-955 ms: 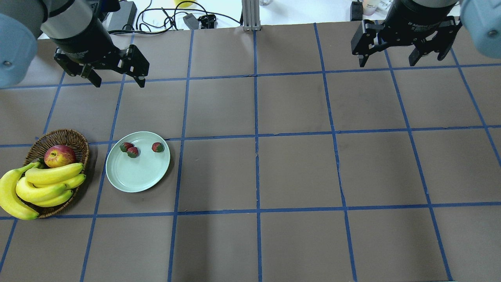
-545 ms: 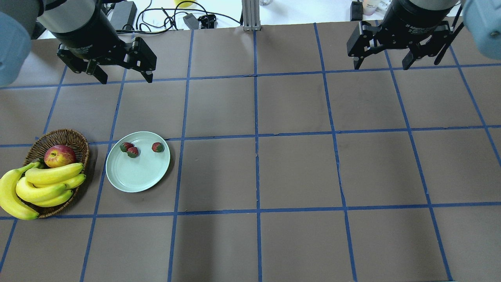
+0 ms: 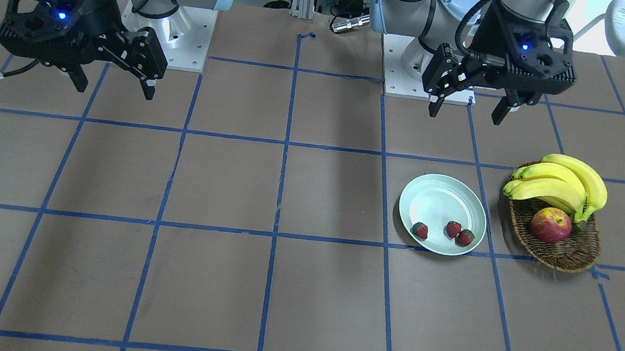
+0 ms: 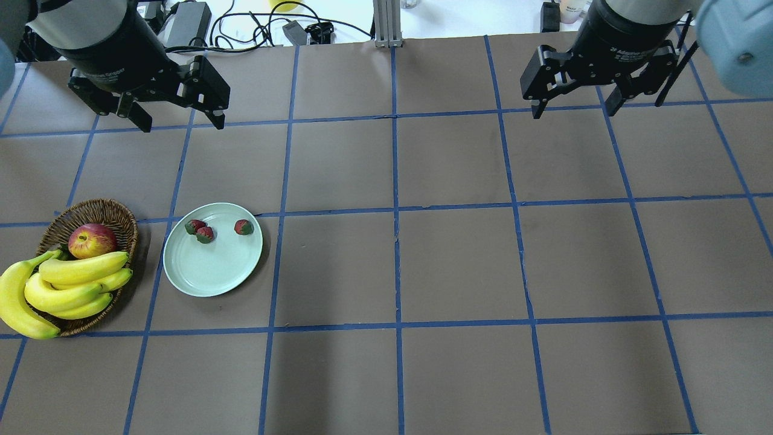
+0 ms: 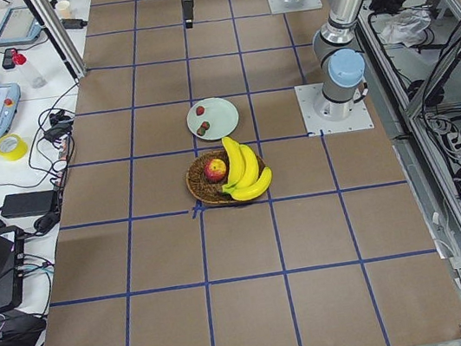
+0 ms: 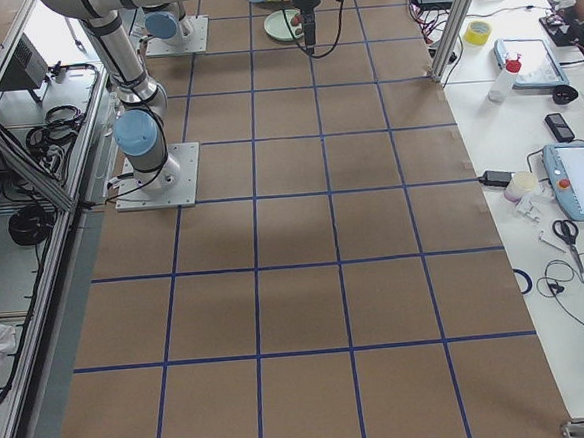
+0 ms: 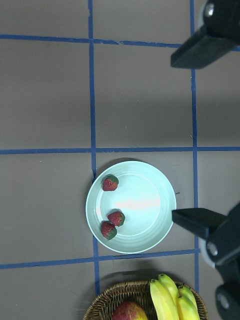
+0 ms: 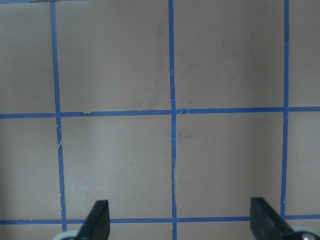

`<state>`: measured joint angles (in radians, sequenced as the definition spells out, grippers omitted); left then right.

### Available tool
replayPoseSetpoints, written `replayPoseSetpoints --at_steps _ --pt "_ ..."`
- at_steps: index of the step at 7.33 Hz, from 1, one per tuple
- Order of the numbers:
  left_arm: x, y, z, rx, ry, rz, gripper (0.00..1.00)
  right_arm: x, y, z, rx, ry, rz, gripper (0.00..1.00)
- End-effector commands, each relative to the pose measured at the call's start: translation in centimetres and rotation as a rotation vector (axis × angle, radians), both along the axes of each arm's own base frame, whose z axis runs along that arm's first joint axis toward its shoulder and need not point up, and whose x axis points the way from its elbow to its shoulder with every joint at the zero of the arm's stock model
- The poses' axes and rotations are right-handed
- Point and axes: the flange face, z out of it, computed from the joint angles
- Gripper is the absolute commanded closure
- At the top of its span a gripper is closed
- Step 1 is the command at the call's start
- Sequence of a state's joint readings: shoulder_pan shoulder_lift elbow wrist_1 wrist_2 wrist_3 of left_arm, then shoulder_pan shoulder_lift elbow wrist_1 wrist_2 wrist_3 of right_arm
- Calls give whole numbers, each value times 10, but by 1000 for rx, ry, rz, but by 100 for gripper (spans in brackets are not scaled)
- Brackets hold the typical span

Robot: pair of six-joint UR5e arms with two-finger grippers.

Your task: Collect all strawberries into plate

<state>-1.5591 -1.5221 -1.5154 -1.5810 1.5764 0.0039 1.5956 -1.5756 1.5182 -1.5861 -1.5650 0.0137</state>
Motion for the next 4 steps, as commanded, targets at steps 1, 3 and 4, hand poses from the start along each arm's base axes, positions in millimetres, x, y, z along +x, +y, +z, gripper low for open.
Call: replayPoseSetpoints --at_steps 1,3,4 --pt "3 2 0 11 11 10 0 14 0 -3 -6 0 41 0" --pt "4 2 -1 13 1 11 0 14 -1 -4 -6 0 35 0" --pt "4 2 -2 14 -3 11 0 14 -1 -4 -5 0 29 0"
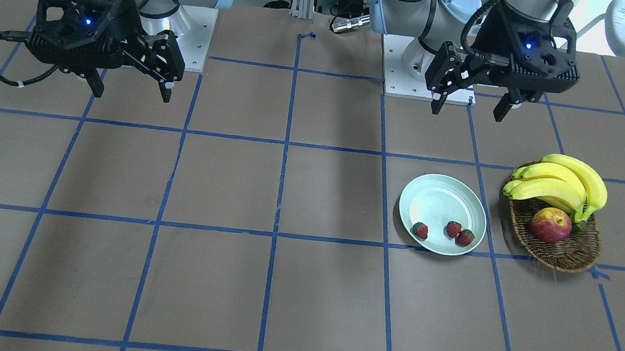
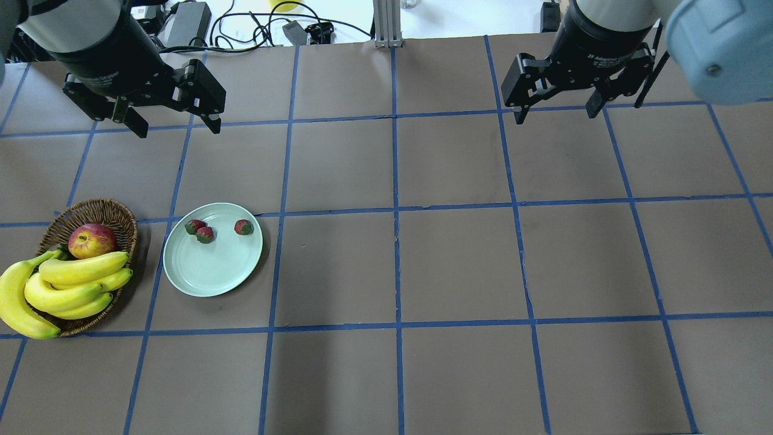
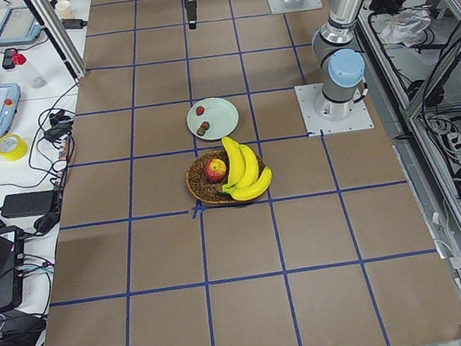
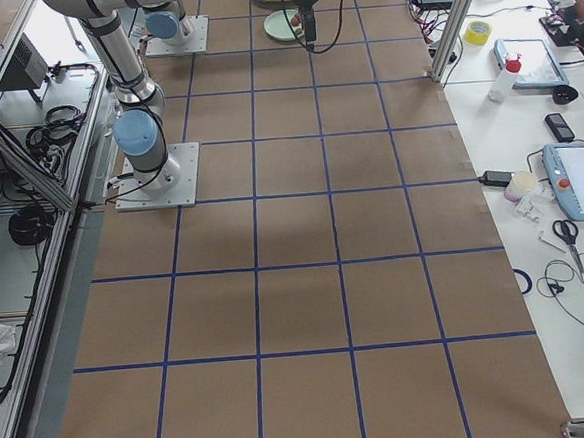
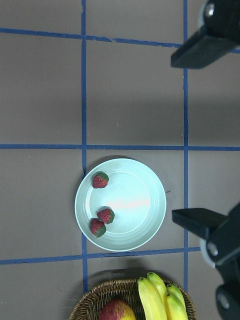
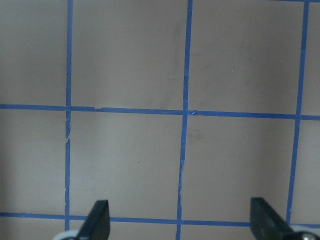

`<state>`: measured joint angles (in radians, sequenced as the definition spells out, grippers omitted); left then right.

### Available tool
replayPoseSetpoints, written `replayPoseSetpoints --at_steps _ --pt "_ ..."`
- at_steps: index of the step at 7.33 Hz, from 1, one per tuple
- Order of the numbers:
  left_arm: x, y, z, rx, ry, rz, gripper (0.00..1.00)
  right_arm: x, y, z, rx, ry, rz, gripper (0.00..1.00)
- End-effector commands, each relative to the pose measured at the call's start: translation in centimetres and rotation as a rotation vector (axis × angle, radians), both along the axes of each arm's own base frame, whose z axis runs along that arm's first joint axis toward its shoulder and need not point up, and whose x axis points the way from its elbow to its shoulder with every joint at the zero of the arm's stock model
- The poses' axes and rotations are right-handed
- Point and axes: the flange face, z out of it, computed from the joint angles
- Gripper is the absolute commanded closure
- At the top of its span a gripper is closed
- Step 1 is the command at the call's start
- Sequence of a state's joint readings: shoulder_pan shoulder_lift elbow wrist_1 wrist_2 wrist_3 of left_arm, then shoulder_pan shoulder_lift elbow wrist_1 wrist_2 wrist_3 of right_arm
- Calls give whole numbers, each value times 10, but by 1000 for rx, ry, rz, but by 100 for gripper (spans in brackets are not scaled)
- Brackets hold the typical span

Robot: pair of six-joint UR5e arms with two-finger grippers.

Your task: Collect all strawberries into plate

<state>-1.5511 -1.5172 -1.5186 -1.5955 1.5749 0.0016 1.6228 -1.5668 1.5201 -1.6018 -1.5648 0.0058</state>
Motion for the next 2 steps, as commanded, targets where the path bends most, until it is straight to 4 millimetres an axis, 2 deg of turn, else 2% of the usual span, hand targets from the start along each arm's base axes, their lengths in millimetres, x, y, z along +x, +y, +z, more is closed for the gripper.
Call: replayPoseSetpoints --at_steps 1,2 --pt "1 0 -1 3 -5 1 0 0 0 0 0 -1 -8 0" --pt "1 0 -3 6 -5 -1 0 1 0 0 0 -1 -8 0"
